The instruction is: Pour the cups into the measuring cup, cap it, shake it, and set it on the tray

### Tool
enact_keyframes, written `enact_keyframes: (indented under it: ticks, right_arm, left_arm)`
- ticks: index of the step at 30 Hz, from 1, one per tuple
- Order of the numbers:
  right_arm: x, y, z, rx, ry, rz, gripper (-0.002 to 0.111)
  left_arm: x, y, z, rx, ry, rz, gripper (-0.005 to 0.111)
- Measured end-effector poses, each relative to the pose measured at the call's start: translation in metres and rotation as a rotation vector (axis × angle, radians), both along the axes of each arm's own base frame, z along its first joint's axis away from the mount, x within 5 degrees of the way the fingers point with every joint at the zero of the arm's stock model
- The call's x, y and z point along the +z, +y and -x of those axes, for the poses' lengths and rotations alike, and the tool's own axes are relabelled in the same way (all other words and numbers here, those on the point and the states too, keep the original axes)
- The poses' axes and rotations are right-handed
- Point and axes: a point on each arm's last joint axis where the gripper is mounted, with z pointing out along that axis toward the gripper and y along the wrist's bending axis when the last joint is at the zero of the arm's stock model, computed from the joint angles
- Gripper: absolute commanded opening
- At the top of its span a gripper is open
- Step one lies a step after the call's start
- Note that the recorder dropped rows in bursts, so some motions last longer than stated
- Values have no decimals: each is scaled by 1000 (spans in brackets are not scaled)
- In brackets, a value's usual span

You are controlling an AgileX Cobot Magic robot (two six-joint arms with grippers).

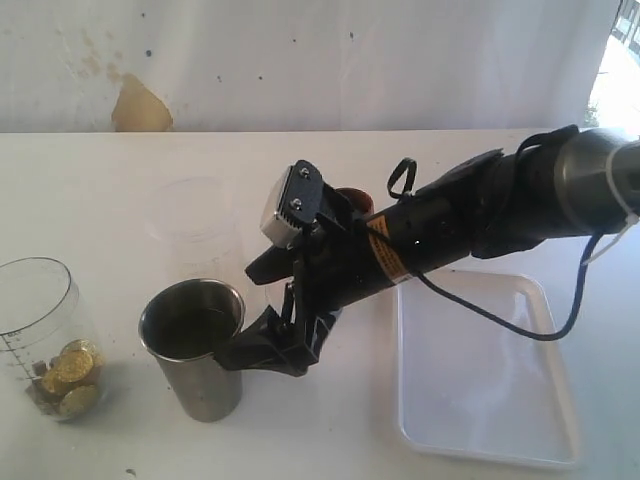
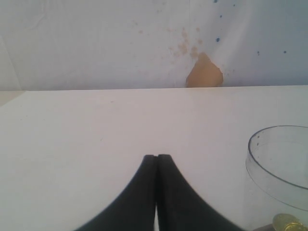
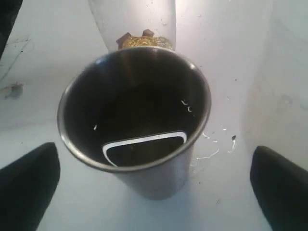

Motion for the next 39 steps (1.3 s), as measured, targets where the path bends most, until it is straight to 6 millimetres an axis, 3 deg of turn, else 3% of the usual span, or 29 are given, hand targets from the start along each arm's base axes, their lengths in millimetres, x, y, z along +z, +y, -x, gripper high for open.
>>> enact_keyframes:
  ticks: [18,39]
  right_arm:
    - [-34,5,-5,29,40,-27,105]
    - [-71,15,-11,59,25,-202,105]
  left_arm:
    - [0,0,0,0,0,0,0]
    - [0,0,0,0,0,0,0]
